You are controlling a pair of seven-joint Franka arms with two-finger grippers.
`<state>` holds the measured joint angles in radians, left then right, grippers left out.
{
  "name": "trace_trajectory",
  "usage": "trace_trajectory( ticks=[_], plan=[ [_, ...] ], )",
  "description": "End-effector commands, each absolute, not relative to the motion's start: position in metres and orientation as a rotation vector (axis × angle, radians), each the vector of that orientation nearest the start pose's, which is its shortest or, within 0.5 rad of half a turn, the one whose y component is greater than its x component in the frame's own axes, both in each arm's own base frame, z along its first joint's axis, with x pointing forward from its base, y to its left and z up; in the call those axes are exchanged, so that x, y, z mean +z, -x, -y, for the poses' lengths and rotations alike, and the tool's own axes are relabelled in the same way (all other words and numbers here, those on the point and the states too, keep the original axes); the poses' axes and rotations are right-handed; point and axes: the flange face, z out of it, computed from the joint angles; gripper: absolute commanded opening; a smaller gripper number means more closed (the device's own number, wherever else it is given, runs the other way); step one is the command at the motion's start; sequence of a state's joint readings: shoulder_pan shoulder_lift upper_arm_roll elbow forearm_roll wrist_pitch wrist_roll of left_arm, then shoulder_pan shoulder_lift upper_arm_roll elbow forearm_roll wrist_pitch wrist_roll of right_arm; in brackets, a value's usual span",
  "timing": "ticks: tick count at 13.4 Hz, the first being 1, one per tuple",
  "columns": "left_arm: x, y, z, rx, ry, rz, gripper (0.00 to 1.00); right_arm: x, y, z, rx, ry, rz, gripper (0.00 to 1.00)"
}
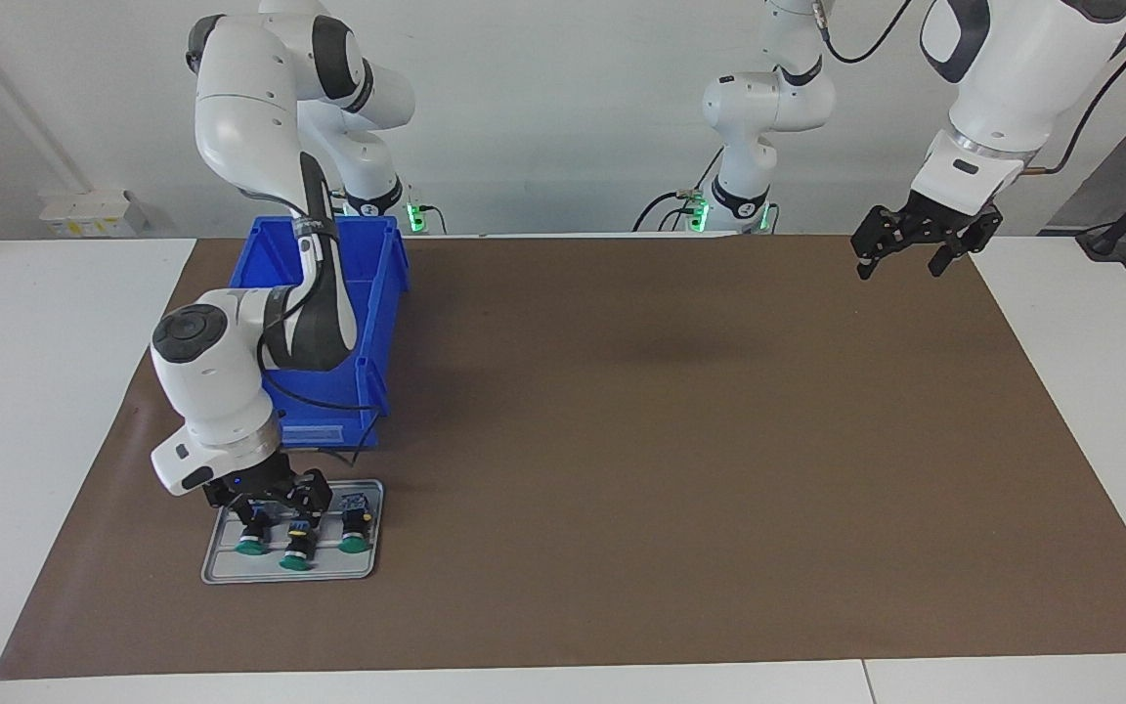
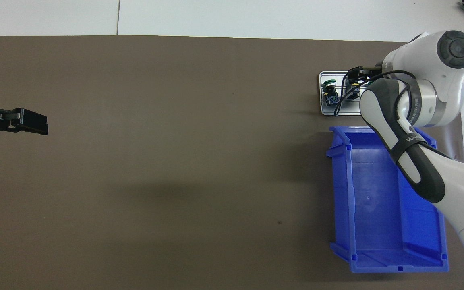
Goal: Place and press button with both arms
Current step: 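Reach the right gripper to the metal tray and grasp a green-button device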
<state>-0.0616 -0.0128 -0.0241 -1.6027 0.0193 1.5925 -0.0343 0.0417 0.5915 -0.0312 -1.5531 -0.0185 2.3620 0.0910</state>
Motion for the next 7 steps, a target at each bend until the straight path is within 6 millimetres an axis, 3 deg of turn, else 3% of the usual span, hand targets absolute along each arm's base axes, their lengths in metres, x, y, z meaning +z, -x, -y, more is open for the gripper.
trace_trajectory(
  ticks=[1,7],
  plan=[
    [0.619,-0.542,0.043,0.004,3.129,-0.084,1.0,0.312,-0.716,-0.011,-0.382,3.114,-0.104,0.91],
    [0.619,-0.542,0.043,0.004,3.129,-0.084,1.0,0.287,-0.714,-0.002,-0.419,3.119,-0.039,0.79]
  ],
)
